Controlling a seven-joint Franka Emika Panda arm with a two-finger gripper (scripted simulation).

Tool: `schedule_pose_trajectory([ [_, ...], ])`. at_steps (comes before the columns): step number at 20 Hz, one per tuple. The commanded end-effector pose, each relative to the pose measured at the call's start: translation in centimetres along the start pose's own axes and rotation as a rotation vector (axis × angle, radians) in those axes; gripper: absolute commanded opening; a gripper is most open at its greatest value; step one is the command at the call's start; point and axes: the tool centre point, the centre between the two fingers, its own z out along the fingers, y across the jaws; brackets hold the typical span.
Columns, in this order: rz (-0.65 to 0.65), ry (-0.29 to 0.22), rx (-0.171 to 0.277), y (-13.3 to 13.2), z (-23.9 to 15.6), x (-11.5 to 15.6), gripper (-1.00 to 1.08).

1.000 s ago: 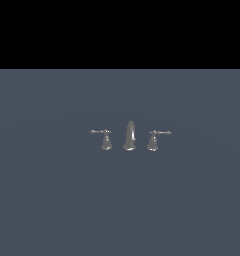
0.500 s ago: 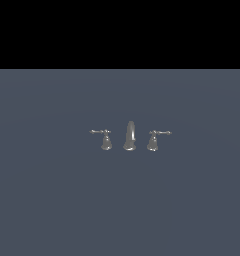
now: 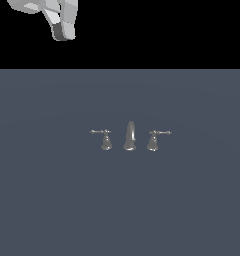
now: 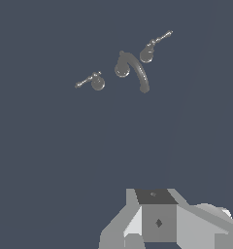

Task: Turn on the faucet by rotating a designated handle.

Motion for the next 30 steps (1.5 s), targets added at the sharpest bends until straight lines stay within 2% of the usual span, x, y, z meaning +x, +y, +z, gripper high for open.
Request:
schedule_pose_trajectory([
  [1, 0.055, -0.001, 0.002, -1.1, 1.4, 0.5, -1.00],
  [15, 0.334, -0.007, 0.010, -6.4, 8.4, 4.2, -1.00],
  [30, 0.608, -0.008, 0.013, -10.3, 15.3, 9.2, -1.00],
])
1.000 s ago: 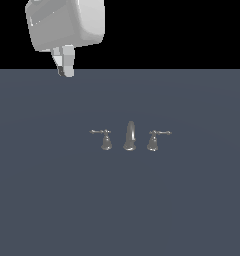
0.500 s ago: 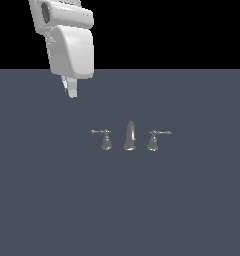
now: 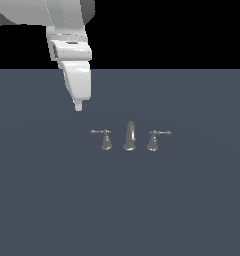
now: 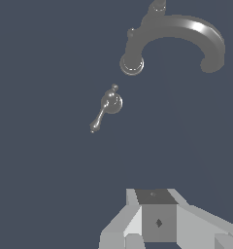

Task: Turn on the faucet by rotating a designated handle.

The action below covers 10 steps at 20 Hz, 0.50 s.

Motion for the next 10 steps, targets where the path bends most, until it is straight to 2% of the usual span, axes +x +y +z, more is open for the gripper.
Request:
schedule_pose_trajectory([
  [1, 0.049, 0.001, 0.001, -1.0, 1.2, 0.5, -1.00],
  [10, 0.243, 0.005, 0.000, -4.7, 6.1, 3.3, -1.00],
])
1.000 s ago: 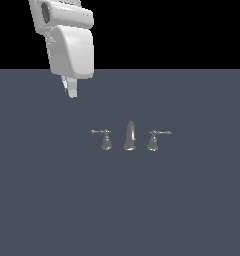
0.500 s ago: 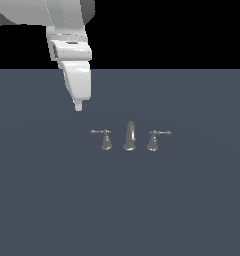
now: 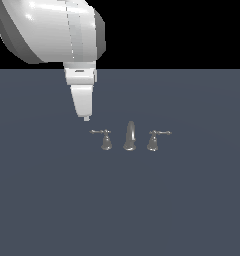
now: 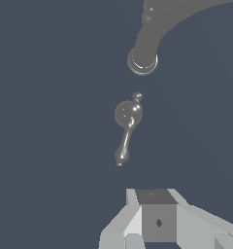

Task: Turn on the faucet by rotating a designated handle.

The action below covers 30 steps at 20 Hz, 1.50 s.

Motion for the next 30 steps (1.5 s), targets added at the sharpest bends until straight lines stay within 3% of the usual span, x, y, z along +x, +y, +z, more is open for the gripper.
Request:
schedule_pose_trajectory([
  [1, 0.057, 0.002, 0.001, -1.2, 1.4, 0.7, -1.00],
  [16, 0.264, 0.002, 0.002, -5.1, 6.3, 3.7, -1.00],
  [23, 0.269, 0.001, 0.002, -5.2, 6.4, 3.8, -1.00],
  [30, 0.270, 0.001, 0.002, -3.3, 6.4, 2.2, -1.00],
])
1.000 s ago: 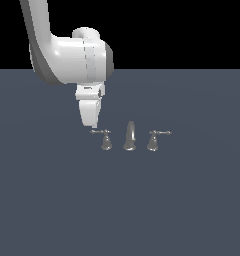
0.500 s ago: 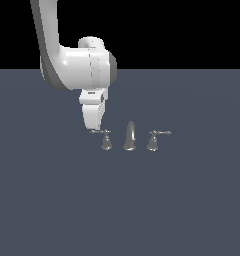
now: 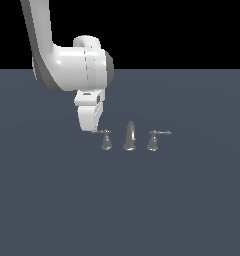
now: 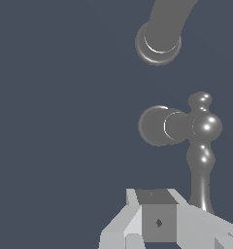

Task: Turn on the faucet by rotating a designated handle.

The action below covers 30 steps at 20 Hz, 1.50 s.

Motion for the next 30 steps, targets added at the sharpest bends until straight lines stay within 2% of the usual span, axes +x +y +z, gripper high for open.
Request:
schedule_pose_trajectory([
  [1, 0.000, 0.000, 0.000, 0.8, 0.0, -0.4, -1.00],
  [4, 0.000, 0.000, 0.000, 1.8, 0.0, -0.9, -1.00],
  [6, 0.011, 0.000, 0.007, 1.1, 0.0, -0.2, -1.00],
  [22, 0.001, -0.001, 0.001, 6.0, 0.0, 0.3, -1.00],
  [23, 0.012, -0.005, 0.017, 4.8, 0.0, 0.7, -1.00],
  [30, 0.006, -0.003, 0.008, 6.7, 0.0, 2.8, -1.00],
])
